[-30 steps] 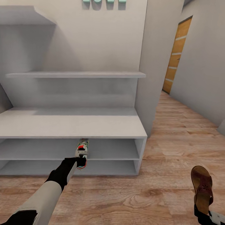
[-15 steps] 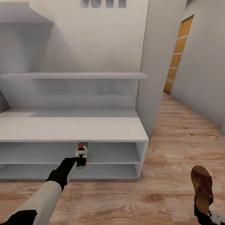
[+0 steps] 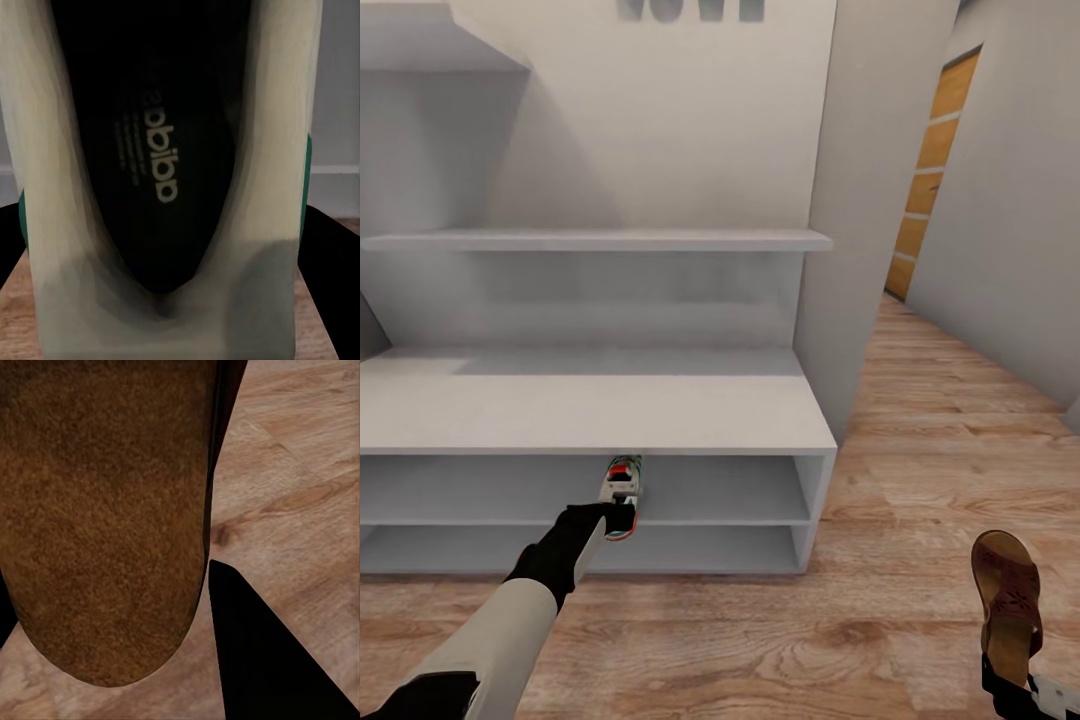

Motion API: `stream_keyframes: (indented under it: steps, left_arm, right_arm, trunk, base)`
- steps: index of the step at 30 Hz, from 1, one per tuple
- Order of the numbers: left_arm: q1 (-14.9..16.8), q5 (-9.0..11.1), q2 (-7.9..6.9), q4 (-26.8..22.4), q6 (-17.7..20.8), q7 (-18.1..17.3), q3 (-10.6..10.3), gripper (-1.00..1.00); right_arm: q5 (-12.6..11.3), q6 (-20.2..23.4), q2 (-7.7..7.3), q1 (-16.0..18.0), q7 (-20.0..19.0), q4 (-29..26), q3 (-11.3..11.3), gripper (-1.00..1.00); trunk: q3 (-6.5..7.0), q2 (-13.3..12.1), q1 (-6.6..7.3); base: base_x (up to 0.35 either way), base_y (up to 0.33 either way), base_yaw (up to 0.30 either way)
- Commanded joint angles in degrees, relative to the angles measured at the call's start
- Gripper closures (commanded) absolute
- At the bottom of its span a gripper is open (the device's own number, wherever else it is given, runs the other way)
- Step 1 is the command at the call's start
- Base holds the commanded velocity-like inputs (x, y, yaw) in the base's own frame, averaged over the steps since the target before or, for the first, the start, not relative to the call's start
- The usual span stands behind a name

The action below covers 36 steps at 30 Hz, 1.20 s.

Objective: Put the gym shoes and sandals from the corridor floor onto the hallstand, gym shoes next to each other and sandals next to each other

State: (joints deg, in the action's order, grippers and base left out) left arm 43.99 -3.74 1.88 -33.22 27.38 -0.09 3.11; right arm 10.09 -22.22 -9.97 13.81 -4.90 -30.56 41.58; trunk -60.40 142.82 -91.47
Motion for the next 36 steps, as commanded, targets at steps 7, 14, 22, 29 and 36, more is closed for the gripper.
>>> stream_keyframes:
  steps: [7,14,22,29,36]
  left_arm:
    - [-0.21,-0.39,0.04,-0.09,0.3,-0.13,0.32,1.0]
    - [-0.22,-0.39,0.06,-0.09,0.26,-0.1,0.32,1.0]
    - [-0.3,-0.39,0.13,-0.09,0.15,-0.09,0.32,1.0]
    - [-0.25,-0.39,0.14,-0.09,0.12,-0.09,0.32,1.0]
    - [-0.12,-0.39,0.15,-0.09,0.18,-0.09,0.32,1.0]
  right_arm:
    - [0.2,-0.19,0.03,0.07,-0.46,-0.02,0.52,1.0]
    - [0.2,-0.19,0.03,0.08,-0.46,0.01,0.52,1.0]
    - [0.2,-0.19,0.03,0.08,-0.46,-0.01,0.52,1.0]
    - [0.2,-0.19,0.03,0.08,-0.46,-0.03,0.52,1.0]
    - [0.2,-0.19,0.03,0.07,-0.46,-0.03,0.52,1.0]
  trunk:
    - [-1.49,0.49,-0.33]
    - [-1.49,0.49,-0.33]
    - [-1.5,0.49,-0.33]
    - [-1.5,0.49,-0.33]
    - [-1.5,0.49,-0.33]
  base:
    - [0.0,0.0,0.0]
    - [0.0,0.0,0.0]
    - [0.026,0.0,0.0]
    - [0.144,0.0,0.0]
    - [0.104,0.01,0.0]
